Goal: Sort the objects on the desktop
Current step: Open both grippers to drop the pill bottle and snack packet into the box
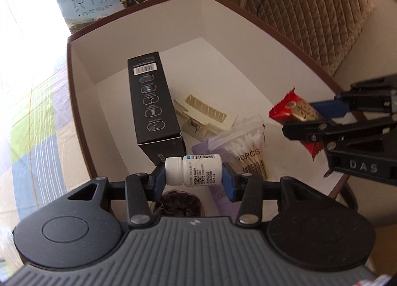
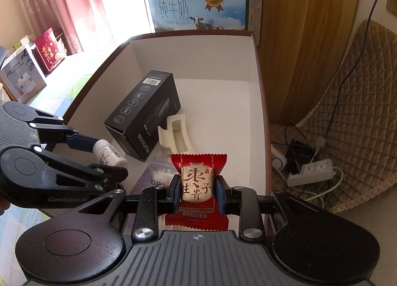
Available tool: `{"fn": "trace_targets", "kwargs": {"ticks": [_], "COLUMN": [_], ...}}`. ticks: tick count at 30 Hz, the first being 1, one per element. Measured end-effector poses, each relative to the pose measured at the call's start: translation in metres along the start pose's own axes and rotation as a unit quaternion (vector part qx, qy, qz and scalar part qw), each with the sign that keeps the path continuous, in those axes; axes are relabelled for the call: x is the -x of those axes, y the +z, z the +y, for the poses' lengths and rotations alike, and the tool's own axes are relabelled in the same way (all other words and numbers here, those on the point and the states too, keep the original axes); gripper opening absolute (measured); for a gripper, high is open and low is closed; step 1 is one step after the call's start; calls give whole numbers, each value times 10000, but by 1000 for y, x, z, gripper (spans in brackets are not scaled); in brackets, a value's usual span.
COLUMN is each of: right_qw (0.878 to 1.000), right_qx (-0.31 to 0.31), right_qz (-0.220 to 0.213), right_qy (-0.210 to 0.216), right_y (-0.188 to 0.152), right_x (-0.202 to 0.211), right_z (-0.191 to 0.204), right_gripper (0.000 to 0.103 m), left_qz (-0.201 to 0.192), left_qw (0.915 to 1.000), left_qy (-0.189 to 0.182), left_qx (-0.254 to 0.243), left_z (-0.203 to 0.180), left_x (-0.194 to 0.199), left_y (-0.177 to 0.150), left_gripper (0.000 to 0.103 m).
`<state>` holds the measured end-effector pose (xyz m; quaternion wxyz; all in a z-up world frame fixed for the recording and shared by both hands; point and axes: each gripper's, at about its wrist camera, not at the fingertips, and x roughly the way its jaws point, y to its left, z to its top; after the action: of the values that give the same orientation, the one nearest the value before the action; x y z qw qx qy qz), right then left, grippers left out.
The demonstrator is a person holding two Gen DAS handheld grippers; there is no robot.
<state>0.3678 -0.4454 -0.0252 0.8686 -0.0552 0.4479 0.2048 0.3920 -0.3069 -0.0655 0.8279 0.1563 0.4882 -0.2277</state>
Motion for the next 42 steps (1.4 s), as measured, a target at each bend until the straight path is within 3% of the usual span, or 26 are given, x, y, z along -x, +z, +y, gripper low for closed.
{"fn": "trace_targets", "kwargs": {"ticks": [9,29,31,33,37,42], "right_qw": [10000,9998,9998,9996,9993,9990], "right_qx": [45,146,124,100,57,-26], "right_qz": [35,-135,-171,-257,-367,-431], "right_qy": [-23,-38,-6,-1,53,99], "right_y": [1,0,1,-1,-3,-7], "right_x": [-1,2,4,7,14,21], "right_z": [0,2,3,3,5,7], "right_gripper": [26,27,34,54,65,88], "left_qz": [95,-62,-112,-188,-363,-522], "left_qw": [9998,9999,9998,9997,9992,9986], "left_qy": [28,77,97,105,92,122], "left_qx": [-191,-136,-151,-149,-107,0], "left_z": [-1,3,3,4,6,10], "left_x": [-8,1,4,8,19,33], "left_y": [3,2,1,1,-2,-6], "left_gripper": [41,62,65,70,77,87]}}
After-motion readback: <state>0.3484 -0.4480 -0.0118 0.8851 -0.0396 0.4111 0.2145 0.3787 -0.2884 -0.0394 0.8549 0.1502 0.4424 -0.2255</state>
